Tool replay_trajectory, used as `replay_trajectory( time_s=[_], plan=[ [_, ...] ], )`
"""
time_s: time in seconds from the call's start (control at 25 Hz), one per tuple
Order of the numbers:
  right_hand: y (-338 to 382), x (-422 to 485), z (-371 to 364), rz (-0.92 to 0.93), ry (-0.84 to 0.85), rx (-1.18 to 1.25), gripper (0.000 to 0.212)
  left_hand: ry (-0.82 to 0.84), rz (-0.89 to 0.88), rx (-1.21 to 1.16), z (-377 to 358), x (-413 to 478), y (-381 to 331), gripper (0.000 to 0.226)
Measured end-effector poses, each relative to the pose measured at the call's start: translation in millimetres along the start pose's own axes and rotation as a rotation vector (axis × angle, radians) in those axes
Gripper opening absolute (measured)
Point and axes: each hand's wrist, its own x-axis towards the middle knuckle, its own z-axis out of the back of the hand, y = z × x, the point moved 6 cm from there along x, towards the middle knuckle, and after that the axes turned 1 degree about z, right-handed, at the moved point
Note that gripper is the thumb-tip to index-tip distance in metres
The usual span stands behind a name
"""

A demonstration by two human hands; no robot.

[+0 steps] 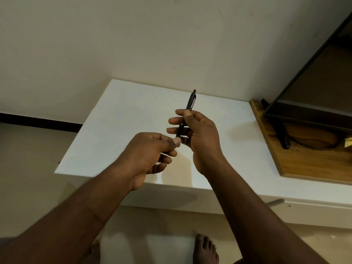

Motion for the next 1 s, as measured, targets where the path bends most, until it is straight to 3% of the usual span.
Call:
replay_trajectory(
  time_s=[0.2,0.56,0.8,0.92,1.0],
  plan=[
    [-15,-1,-7,-0.090,0.091,-0.161,0.030,-0.097,-0.085,0.056,5,6,-5,0.017],
    [-31,7,8,-0.103,-0.048,-0.424,0.009,-0.134,-0.092,0.328,-3,15,10,0.023],
    [-40,9,14,-0.119,-0.103,-0.628,0.017,-0.133,-0.150,0.771,4,28,10,0.033],
    [-42,9,18,-0.112,-0.130,-0.744,0.019,-0.321,-0.249,0.939,28,28,-4,0.022],
    [-45,10,20,-0.117,-0.131,-0.802,0.017,-0.397,-0.316,0.996,36,27,-8,0.037]
  ],
)
